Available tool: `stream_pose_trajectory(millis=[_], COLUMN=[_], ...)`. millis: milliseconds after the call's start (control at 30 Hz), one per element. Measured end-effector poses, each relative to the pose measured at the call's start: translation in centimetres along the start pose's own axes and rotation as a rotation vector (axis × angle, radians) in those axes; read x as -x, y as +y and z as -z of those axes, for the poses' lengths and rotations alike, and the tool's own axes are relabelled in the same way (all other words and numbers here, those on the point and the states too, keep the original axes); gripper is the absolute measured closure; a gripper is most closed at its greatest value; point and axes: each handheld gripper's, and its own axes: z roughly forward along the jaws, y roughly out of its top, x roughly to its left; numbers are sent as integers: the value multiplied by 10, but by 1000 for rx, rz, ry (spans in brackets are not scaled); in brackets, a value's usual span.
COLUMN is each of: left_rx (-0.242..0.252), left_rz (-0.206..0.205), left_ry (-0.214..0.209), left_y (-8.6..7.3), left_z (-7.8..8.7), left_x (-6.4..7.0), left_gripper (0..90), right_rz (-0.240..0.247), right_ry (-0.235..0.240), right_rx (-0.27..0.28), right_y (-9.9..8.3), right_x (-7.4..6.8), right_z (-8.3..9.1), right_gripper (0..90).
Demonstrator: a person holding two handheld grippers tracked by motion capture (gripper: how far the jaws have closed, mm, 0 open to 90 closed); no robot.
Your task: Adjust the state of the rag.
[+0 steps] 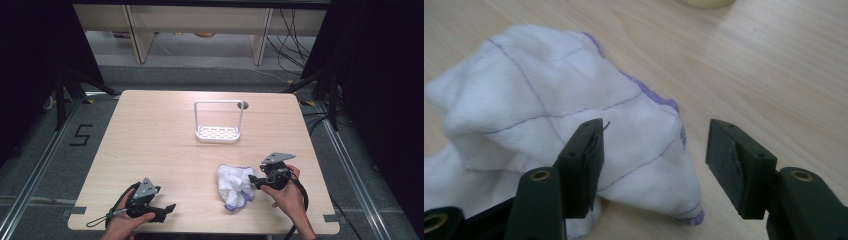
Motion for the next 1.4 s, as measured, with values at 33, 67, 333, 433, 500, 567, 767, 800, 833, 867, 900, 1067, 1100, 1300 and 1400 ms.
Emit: stream_pose_trajectory(millis=[33, 67, 333, 433, 500, 567, 767, 800, 833, 867, 900, 1067, 1100, 1300, 1400], left_rx=[-1, -2, 6, -1, 4, 7, 28, 36, 36, 25, 31, 86, 86, 100, 112], left_rz=[0, -3, 3, -10, -5, -8, 17, 23, 23, 13, 20, 98, 98, 128, 158], left_ry=[-1, -2, -5, 3, 1, 13, 14, 9, 9, 5, 14, 69, 69, 117, 115], left_y=[0, 0, -1, -1, -1, 1, 1, 1, 1, 2, 1, 1, 1, -4, -6], left_z=[0, 0, 1, 1, 1, 3, 7, 7, 7, 9, 11, 22, 22, 37, 39], left_x=[0, 0, 2, 1, 1, -1, -4, -4, -4, -7, -8, -26, -26, -39, -44], left_gripper=[168, 169, 167, 167, 167, 167, 167, 166, 165, 165, 164, 164, 164, 162, 162], right_rz=[-7, -7, -16, 58, 68, 97, 198, 237, 237, 245, 264, 355, 355, 434, 459], right_ry=[7, 11, 26, 32, 43, 16, 16, 16, 16, 25, 45, 91, 91, 172, 226], right_rx=[-19, -26, -102, -109, -77, 5, 132, 144, 144, 153, 156, 187, 187, 84, 24], right_y=[0, -1, -10, -8, -5, 3, 39, 48, 48, 53, 61, 95, 95, 96, 87], right_x=[2, 4, -4, -6, -8, -7, -22, -32, -32, -39, -45, -88, -88, -135, -156], right_z=[-1, -5, -24, -21, -15, -5, 36, 43, 43, 46, 51, 43, 43, -9, -33], right_gripper=[410, 411, 592, 776, 825, 838, 846, 846, 846, 846, 846, 846, 846, 846, 839])
